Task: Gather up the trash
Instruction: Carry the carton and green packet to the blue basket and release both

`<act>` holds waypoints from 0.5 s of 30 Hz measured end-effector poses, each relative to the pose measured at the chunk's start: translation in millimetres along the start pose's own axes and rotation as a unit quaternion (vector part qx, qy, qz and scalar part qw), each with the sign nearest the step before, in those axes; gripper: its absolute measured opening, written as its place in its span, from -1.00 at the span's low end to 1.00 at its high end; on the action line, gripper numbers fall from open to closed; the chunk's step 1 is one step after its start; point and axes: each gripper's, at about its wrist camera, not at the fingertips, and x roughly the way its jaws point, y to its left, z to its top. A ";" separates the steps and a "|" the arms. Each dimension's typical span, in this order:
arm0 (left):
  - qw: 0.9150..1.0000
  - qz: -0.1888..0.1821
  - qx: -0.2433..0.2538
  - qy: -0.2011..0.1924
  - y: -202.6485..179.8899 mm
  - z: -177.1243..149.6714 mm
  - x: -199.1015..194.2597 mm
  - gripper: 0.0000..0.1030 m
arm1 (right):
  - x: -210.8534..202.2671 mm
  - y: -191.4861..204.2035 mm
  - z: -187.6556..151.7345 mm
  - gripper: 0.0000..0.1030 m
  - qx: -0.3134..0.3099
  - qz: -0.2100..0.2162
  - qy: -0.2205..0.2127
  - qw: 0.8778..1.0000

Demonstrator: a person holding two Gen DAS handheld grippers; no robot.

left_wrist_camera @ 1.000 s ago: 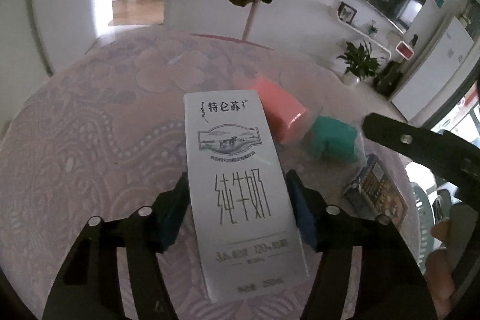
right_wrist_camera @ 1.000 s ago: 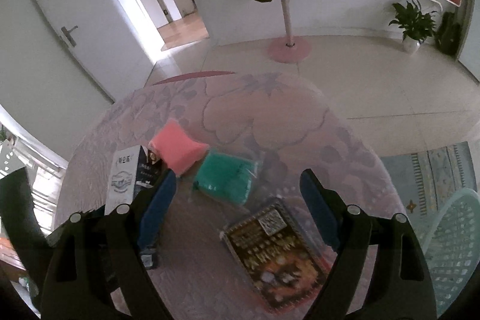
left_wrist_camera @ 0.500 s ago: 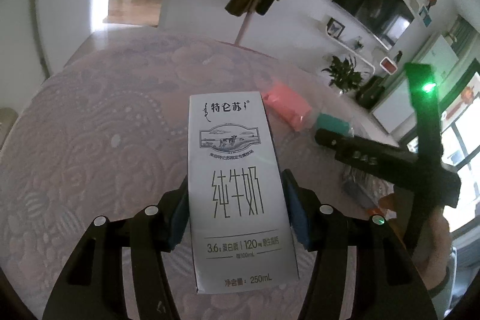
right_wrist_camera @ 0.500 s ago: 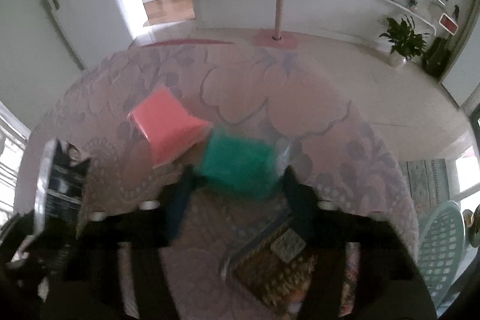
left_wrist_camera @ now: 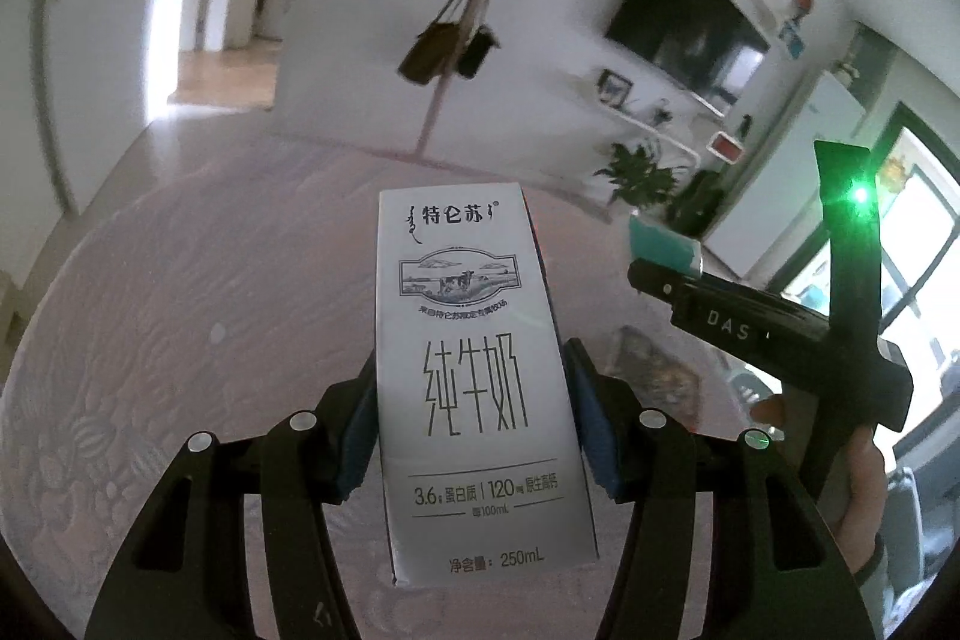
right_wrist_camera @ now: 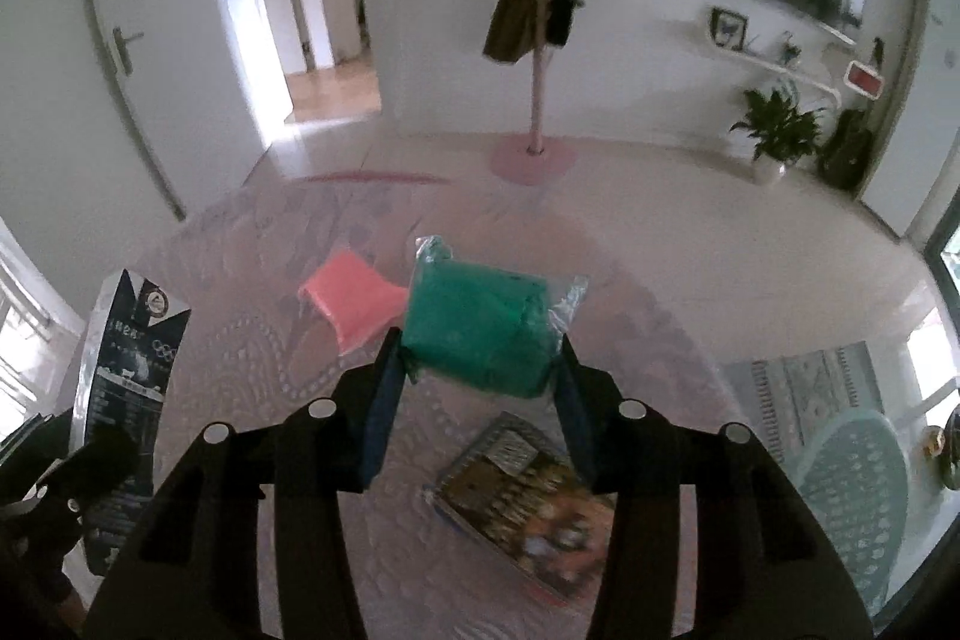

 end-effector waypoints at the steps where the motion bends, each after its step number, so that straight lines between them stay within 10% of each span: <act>1: 1.000 -0.007 0.006 -0.004 -7.6 1.1 -2.3 0.07 | -8.5 -4.1 -1.0 -0.14 0.003 -0.004 -0.008 1.000; 11: 0.995 -0.069 0.073 -0.014 -87.4 5.0 1.6 0.07 | -81.5 -76.4 -18.0 -0.14 0.051 -0.052 -0.066 0.995; 15: 0.985 -0.150 0.072 0.038 -121.9 8.0 24.2 0.07 | -108.0 -112.7 -35.5 -0.14 0.070 -0.091 -0.082 0.990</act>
